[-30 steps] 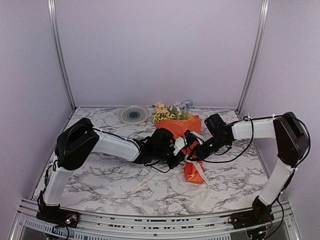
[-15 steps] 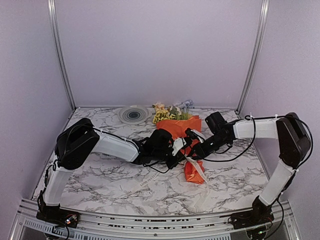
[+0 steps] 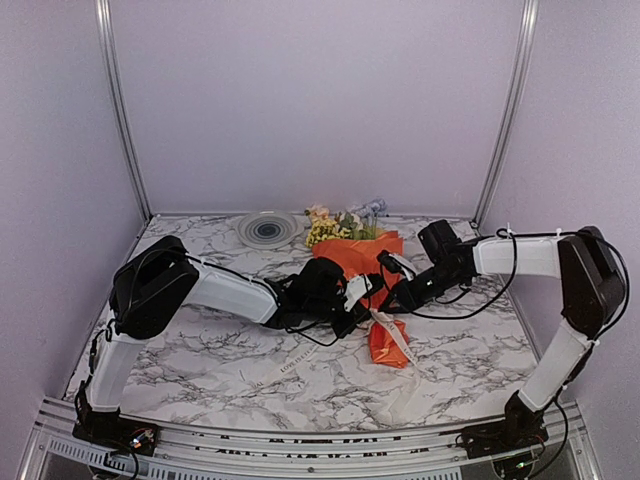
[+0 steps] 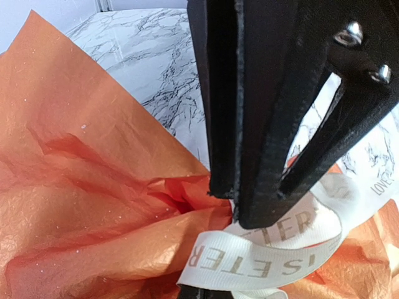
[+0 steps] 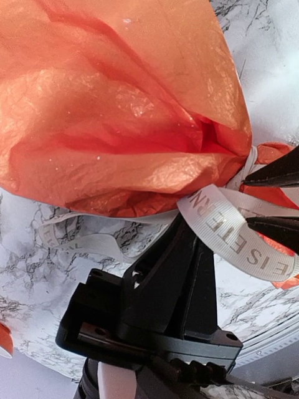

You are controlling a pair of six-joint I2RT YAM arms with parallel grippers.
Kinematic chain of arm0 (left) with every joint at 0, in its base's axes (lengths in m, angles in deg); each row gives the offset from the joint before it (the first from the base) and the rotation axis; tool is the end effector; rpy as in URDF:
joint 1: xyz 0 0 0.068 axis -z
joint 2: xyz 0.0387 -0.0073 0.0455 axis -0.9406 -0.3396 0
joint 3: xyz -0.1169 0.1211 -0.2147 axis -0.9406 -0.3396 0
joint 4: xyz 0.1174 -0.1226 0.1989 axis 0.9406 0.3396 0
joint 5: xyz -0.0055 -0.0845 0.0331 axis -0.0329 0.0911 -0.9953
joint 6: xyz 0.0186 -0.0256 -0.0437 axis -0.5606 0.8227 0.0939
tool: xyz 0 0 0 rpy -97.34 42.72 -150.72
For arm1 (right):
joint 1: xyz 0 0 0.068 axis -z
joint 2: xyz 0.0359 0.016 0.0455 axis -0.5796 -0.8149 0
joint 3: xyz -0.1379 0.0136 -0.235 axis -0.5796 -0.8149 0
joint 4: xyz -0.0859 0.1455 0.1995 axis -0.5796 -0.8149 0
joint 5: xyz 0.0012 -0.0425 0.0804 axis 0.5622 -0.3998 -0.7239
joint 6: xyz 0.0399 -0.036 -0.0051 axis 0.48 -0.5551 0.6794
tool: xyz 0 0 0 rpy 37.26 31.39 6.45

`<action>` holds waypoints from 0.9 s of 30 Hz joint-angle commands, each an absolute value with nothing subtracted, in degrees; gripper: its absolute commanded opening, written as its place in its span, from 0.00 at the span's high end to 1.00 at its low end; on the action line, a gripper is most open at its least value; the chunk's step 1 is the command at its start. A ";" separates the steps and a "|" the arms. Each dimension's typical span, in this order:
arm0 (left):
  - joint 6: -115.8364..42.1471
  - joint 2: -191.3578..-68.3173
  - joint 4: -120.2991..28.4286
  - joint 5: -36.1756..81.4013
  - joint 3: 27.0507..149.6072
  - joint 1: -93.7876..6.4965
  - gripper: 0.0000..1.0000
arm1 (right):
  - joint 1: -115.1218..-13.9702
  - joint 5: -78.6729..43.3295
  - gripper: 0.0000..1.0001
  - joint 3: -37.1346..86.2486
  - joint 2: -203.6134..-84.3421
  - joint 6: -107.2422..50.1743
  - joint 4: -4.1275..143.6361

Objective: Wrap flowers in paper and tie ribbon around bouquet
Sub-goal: Cross the ribbon over the folded bouquet.

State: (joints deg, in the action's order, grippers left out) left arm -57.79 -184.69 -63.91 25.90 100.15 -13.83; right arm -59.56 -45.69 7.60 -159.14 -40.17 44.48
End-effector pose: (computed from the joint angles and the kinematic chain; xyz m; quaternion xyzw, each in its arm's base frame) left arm 0.2720 -0.4209 0.1312 0.5027 0.6808 -0.2878 0.4483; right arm 0.2886 0.1519 0.1820 -0.2997 0.8795 0.3305 0.1656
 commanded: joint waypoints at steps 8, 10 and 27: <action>-57.62 -183.98 -64.93 26.74 99.91 -14.26 1.00 | -61.93 -45.84 0.77 8.60 -162.01 -41.85 43.30; -57.52 -184.13 -64.98 26.84 99.91 -14.26 1.00 | -62.18 -46.39 0.76 8.80 -161.92 -41.84 43.72; -56.88 -183.89 -65.19 25.92 100.03 -14.25 0.94 | -63.09 -49.46 1.00 8.12 -160.65 -41.01 45.37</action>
